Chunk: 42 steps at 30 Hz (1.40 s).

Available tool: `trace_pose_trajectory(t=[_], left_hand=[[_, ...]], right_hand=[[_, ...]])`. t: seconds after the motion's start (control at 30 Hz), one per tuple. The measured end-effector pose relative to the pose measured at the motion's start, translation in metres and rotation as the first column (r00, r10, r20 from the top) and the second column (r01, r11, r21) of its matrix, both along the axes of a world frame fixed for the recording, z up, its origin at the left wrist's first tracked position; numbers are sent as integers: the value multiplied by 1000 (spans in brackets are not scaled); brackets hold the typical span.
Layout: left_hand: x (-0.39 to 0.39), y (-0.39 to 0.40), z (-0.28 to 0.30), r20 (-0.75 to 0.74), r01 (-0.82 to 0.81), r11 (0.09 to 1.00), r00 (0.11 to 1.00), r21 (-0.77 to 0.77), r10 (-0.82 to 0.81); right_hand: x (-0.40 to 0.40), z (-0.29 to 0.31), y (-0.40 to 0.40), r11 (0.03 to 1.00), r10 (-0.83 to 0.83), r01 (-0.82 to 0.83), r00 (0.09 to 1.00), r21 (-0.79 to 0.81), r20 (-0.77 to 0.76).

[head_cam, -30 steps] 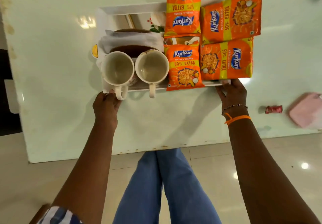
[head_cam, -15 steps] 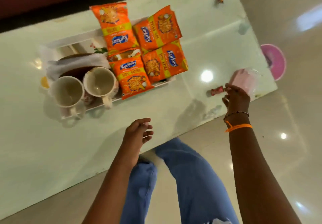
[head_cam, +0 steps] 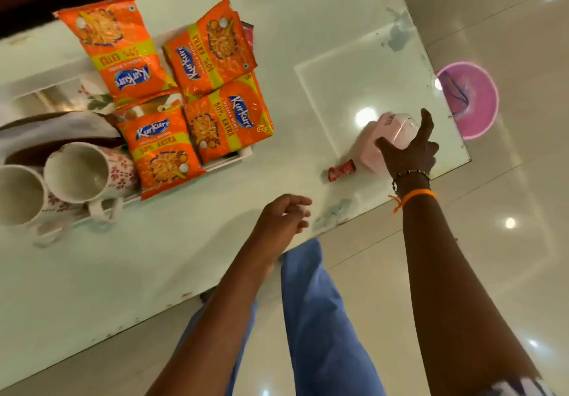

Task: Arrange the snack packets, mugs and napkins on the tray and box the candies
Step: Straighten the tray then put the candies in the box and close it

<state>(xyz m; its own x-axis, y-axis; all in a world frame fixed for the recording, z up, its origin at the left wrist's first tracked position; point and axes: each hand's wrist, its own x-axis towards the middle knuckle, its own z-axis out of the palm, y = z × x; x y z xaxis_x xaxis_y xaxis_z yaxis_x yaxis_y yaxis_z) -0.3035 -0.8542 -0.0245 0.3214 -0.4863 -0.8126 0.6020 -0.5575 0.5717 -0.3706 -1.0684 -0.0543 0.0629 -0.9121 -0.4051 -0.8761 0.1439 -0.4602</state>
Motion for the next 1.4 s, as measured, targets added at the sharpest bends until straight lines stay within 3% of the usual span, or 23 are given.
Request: trace_pose_trajectory(t=[0.1,0.2,0.27,0.37,0.43,0.5,0.6,0.8,0.93,1.1,1.17,1.27,1.33,1.4], left_hand=[[-2,-53,2,14,-86,996,996,-24,86],[-2,-97,1,-80,-138,990,988,-33,135],[1,-117,-2,-115,-271,961,958,-59,264],[9,-130,-12,27,-337,941,941,-33,338],[13,-135,-20,101,-277,961,955,-27,278],[14,-140,-26,129,-238,971,962,-29,240],[19,-145,-28,174,-230,973,957,-32,232],[21,-133,-14,197,-140,984,967,-108,159],[19,-115,-7,250,-181,981,949,-72,193],[18,-81,-1,396,-233,971,887,-62,238],[19,-68,3,440,-246,967,862,-70,251],[24,-55,8,475,-253,967,846,-42,242],[27,-49,12,489,-279,959,832,-41,263],[30,-44,14,511,-297,954,816,-33,271]], right_hand=[[-3,17,4,990,-81,25,903,136,422],[-9,28,15,889,-305,-55,669,455,678],[-13,29,17,861,-325,-82,670,502,667],[-17,29,2,980,60,-149,846,128,530],[-15,26,-15,938,341,-329,834,-105,434],[-10,19,-30,859,497,-501,764,-108,412],[1,6,-48,818,538,-573,736,-46,411],[27,-18,-86,920,372,-390,860,-20,348],[48,-28,-95,877,473,-481,857,-10,205],[89,-20,-90,682,721,-709,692,-180,4],[117,-17,-75,542,835,-812,550,-218,28],[168,-25,-48,271,963,-944,265,-190,57],[199,-32,-30,167,986,-975,161,-146,51],[220,-41,-17,77,995,-988,85,-133,-54]])
